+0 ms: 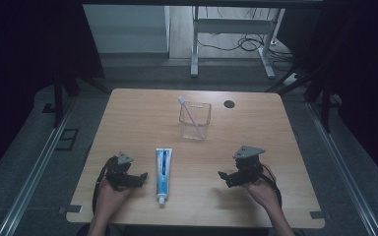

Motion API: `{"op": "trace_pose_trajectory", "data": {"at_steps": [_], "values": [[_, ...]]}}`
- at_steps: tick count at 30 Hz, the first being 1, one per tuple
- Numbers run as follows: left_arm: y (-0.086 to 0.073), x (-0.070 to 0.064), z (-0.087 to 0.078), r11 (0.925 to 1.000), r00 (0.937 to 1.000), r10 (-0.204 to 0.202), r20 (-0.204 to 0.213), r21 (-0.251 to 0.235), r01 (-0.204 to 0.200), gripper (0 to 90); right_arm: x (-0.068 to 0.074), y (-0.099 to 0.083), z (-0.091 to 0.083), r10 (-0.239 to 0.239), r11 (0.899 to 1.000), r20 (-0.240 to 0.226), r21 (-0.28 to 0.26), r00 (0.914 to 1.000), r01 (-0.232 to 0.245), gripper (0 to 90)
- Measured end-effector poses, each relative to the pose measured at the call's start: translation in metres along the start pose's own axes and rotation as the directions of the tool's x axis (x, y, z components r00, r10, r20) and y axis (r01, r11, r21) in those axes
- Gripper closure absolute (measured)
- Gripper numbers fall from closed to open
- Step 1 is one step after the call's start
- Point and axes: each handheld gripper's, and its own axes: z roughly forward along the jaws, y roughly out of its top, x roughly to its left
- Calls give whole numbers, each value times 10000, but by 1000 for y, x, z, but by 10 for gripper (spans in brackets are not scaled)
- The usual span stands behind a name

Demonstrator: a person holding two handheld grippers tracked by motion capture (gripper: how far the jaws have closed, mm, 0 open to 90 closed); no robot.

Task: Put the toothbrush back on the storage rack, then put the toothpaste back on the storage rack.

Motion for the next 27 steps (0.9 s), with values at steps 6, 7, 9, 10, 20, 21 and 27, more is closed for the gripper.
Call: {"op": "trace_pose_trajectory", "data": {"at_steps": [6,7,9,10,20,21,27], "values": [[0,0,0,10000,10000,2,-1,-2,-2,14,0,-16,-1,355,9994,-20,-27,9994,-355,5],[0,0,0,10000,10000,3,-2,-3,-3,14,0,-21,-1,370,9993,42,-8,9993,-370,6],[0,0,0,10000,10000,0,-1,-3,0,14,1,-23,-1,368,9993,67,0,9993,-368,6],[0,0,0,10000,10000,-2,2,-3,2,14,1,-25,-1,361,9993,61,42,9993,-361,6],[0,0,0,10000,10000,2,-3,0,-2,14,4,-45,2,548,9980,171,303,9984,-553,18],[0,0,0,10000,10000,27,-4,21,-27,14,5,-49,2,584,9977,170,328,9981,-589,19],[0,0,-1,10000,10000,-39,-65,9,40,22,4,-55,4,578,9971,250,484,9980,-590,20]]}}
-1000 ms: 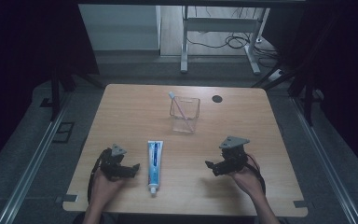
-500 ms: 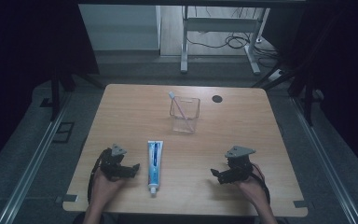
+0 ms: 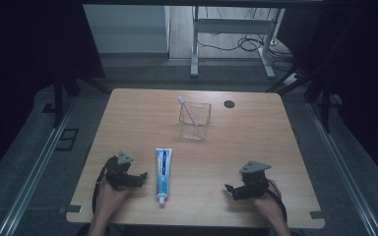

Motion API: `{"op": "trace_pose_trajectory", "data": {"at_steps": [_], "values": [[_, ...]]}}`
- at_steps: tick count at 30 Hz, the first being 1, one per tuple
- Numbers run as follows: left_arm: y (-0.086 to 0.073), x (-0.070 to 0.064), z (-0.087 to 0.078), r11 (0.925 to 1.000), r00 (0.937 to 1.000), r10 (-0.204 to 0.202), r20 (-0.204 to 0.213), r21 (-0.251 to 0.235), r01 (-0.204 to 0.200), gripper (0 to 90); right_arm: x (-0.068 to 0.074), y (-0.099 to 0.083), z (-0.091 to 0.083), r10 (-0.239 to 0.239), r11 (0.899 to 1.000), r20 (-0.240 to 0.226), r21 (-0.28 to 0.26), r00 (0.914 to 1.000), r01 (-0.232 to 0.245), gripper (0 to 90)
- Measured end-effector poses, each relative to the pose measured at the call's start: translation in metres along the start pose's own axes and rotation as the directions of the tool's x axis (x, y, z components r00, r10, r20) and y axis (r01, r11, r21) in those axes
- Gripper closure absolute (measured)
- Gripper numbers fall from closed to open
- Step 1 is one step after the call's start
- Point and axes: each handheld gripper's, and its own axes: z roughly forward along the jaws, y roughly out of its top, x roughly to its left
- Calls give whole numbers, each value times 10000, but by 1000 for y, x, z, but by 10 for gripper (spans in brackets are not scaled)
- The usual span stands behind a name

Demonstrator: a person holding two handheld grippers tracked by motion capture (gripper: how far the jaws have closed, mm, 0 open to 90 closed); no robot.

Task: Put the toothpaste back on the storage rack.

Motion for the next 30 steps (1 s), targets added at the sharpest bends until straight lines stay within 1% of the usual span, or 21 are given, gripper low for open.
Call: {"op": "trace_pose_trajectory", "data": {"at_steps": [1,3,6,8,10,11,12,13,14,17,18,19,22,24,25,26,27,30], "values": [[0,0,-1,10000,10000,-28,-29,22,28,45,-1,-1,1,10,10000,5,37,10000,-10,20],[1,0,-2,10000,10000,-22,-4,71,22,59,-1,-2,2,36,10000,-8,45,10000,-36,20],[2,-2,-5,10000,10000,27,-7,13,-27,98,-1,-4,3,29,9999,4,106,10000,-29,22],[3,-3,-9,9998,10000,92,26,-188,-91,131,-1,-6,4,53,9998,-47,167,10000,-52,21],[5,-5,-11,9994,9999,110,65,-342,-108,139,-3,-7,5,223,9997,-125,85,9997,-222,21],[6,-6,-12,9990,9998,182,37,-410,-180,145,-3,-8,5,305,9995,-165,86,9994,-304,21],[7,-7,-13,9987,9997,230,69,-455,-227,171,-4,-9,5,376,9993,-188,-6,9991,-376,20],[8,-8,-15,9982,9994,328,133,-511,-321,190,-5,-9,5,385,9993,-188,-11,9991,-385,20],[8,-8,-15,9982,9994,328,133,-511,-321,205,-5,-9,5,385,9993,-188,-11,9991,-385,20],[10,-13,-17,9973,9987,470,191,-580,-458,228,-4,-9,5,370,9993,-191,7,9991,-370,18],[10,-14,-17,9969,9985,506,191,-613,-493,263,-4,-9,6,376,9993,-180,7,9991,-376,17],[11,-16,-18,9967,9983,526,260,-628,-509,263,-4,-9,6,376,9993,-180,7,9991,-376,17],[15,-21,-20,9953,9968,679,420,-725,-648,337,-4,-9,6,390,9992,-162,7,9991,-390,17],[18,-25,-22,9946,9959,717,550,-794,-672,381,-4,-9,6,395,9992,-159,8,9991,-395,17],[18,-27,-22,9941,9952,742,643,-840,-687,431,-4,-9,6,399,9992,-152,5,9991,-399,17],[19,-28,-22,9938,9942,782,740,-850,-719,450,-4,-9,6,399,9992,-152,5,9991,-399,17],[20,-31,-23,9935,9930,829,838,-853,-757,450,-4,-9,6,401,9992,-152,5,9991,-401,17],[23,-36,-23,9928,9884,939,1198,-852,-840,546,-4,-9,6,404,9992,-148,6,9991,-404,17]]}}
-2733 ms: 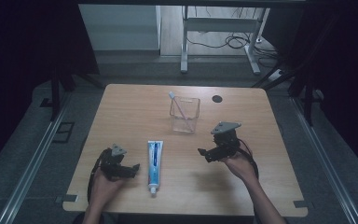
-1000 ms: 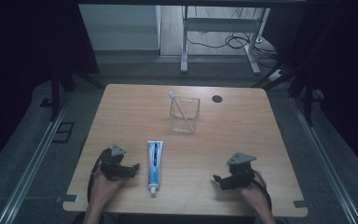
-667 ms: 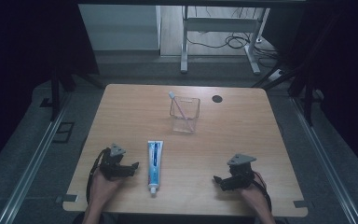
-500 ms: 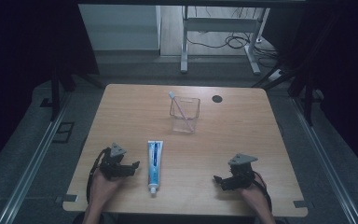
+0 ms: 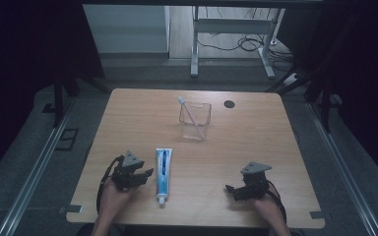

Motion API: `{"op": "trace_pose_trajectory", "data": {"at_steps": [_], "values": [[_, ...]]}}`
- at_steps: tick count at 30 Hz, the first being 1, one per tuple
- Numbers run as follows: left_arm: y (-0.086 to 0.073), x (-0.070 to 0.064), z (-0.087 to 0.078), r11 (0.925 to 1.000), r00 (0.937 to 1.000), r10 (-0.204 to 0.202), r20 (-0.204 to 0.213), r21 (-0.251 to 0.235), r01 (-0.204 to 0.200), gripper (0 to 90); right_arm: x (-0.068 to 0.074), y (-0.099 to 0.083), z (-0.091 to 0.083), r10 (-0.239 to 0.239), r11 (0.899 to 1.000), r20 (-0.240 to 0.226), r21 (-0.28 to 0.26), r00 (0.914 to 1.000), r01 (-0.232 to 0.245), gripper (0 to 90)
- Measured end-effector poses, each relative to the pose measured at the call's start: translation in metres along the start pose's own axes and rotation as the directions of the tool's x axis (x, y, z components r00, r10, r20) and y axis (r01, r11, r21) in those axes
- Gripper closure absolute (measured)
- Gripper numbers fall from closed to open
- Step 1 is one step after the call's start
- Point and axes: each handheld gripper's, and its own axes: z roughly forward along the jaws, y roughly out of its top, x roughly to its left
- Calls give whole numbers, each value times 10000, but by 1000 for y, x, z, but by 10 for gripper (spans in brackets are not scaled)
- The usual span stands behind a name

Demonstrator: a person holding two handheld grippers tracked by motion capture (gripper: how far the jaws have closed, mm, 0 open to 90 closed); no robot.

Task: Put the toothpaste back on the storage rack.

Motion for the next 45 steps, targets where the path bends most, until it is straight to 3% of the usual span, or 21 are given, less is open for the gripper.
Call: {"op": "trace_pose_trajectory", "data": {"at_steps": [6,13,19,27,34,45], "values": [[6,-13,2,9998,9976,222,661,-10,-222,682,0,0,0,-1,10000,1,-4,10000,1,17],[11,-30,6,9977,9893,624,1319,170,-652,812,0,0,0,26,10000,-5,-8,10000,-26,18],[14,-42,10,9962,9780,765,1940,264,-832,852,0,0,0,34,10000,-3,-11,10000,-34,18],[14,-55,18,9922,9685,855,2337,680,-1040,858,-1,0,0,34,10000,13,-16,10000,-34,18],[15,-62,21,9813,9705,1227,2075,1208,-1499,868,-1,0,0,40,10000,17,-11,10000,-40,18],[10,-48,17,9756,9801,1116,1643,1693,-1395,858,-1,0,0,42,10000,20,-9,10000,-42,18]]}}
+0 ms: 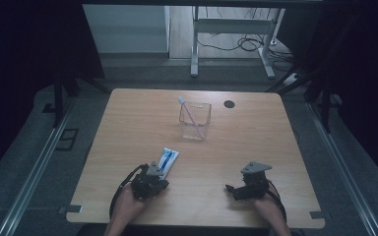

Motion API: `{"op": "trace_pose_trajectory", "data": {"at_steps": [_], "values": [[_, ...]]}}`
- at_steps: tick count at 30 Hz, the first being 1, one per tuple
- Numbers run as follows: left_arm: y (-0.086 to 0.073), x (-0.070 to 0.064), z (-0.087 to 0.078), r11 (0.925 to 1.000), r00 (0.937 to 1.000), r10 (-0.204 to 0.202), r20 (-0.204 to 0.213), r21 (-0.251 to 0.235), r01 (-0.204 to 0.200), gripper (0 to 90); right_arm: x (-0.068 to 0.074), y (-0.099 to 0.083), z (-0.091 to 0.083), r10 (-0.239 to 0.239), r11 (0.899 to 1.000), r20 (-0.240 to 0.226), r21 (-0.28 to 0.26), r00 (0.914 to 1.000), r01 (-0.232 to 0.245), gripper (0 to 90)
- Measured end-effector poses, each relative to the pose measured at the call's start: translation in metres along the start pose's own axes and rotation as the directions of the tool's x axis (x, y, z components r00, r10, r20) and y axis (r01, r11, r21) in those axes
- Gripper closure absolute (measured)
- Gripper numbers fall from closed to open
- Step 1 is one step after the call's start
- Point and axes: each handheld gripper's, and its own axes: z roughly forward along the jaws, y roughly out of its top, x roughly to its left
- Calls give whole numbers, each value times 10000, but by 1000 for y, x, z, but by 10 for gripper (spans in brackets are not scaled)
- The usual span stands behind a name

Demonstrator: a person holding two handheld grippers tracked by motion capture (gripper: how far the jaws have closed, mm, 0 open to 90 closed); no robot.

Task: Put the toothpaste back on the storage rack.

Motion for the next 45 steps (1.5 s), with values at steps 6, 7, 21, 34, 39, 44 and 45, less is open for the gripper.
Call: {"op": "trace_pose_trajectory", "data": {"at_steps": [6,7,21,34,39,44,45], "values": [[-4,9,-7,9999,9996,-134,-267,58,135,862,0,0,0,-16,10000,0,7,10000,16,18],[-5,11,-8,9998,9994,-158,-295,83,161,863,0,0,0,-18,10000,-2,7,10000,18,18],[0,17,-20,9991,9994,-215,-275,-360,205,705,0,0,0,-23,10000,10,5,10000,23,18],[6,35,-17,9960,9953,-521,-814,682,577,484,0,0,0,-7,10000,29,3,10000,7,18],[11,39,-13,9915,9951,-685,-711,1057,758,426,0,0,0,-4,10000,31,4,10000,4,18],[19,42,-6,9828,9966,-634,-520,1702,714,390,0,0,0,-10,10000,29,-1,10000,10,18],[21,43,-4,9811,9972,-573,-480,1821,651,386,0,0,0,-12,10000,27,0,10000,12,18]]}}
